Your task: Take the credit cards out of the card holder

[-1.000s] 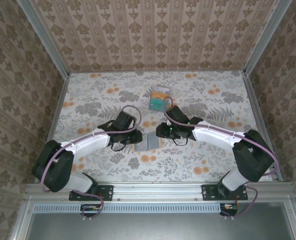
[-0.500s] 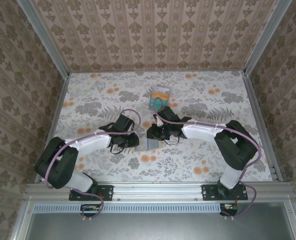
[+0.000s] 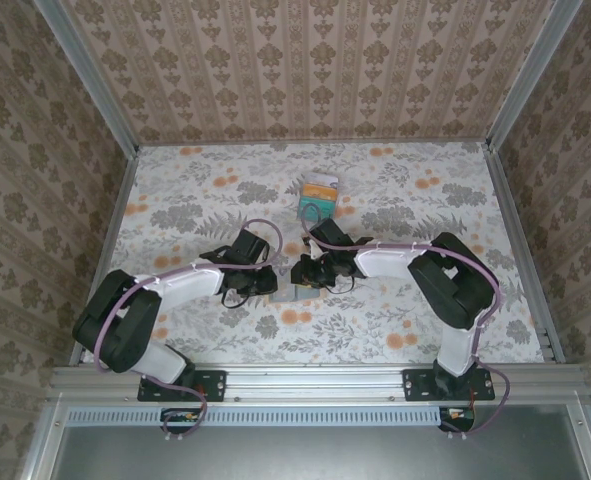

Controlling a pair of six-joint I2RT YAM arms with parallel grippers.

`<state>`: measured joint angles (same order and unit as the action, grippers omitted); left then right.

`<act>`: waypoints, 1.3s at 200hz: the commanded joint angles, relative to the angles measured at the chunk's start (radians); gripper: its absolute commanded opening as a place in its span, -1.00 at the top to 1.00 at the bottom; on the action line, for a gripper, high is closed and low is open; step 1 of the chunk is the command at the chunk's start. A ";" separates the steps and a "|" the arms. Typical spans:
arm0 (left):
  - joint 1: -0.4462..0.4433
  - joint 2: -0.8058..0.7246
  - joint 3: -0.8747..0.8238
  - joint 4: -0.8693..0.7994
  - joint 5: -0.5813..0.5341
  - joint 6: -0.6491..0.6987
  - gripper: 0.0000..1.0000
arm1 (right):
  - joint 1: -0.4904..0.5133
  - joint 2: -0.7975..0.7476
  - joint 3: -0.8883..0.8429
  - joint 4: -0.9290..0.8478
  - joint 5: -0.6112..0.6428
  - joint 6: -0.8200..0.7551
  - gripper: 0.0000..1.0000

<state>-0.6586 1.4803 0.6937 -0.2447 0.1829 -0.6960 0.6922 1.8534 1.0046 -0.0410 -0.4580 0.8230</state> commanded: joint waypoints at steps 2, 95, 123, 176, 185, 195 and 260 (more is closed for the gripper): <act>0.001 0.022 -0.017 -0.008 0.006 -0.014 0.65 | 0.004 0.016 -0.014 0.015 -0.016 0.010 0.56; -0.006 0.029 -0.014 -0.011 0.004 -0.017 0.67 | 0.004 0.039 -0.018 0.054 -0.046 0.027 0.63; -0.010 0.030 -0.016 -0.011 0.005 -0.020 0.67 | 0.004 0.044 -0.018 0.066 -0.057 0.030 0.67; -0.009 0.026 -0.014 -0.053 -0.037 -0.027 0.87 | -0.017 0.000 -0.051 0.034 -0.017 0.019 1.00; -0.007 0.026 -0.014 -0.064 -0.048 -0.029 0.92 | -0.028 -0.012 -0.062 0.032 -0.012 0.018 1.00; -0.004 0.026 -0.017 -0.072 -0.057 -0.033 0.96 | -0.040 -0.025 -0.076 0.032 -0.010 0.016 1.00; 0.001 0.035 -0.020 -0.068 -0.047 -0.035 1.00 | -0.053 -0.031 -0.083 0.041 -0.036 0.004 0.84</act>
<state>-0.6601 1.4841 0.6941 -0.2478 0.1600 -0.7189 0.6411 1.8359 0.9348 0.0036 -0.4828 0.8371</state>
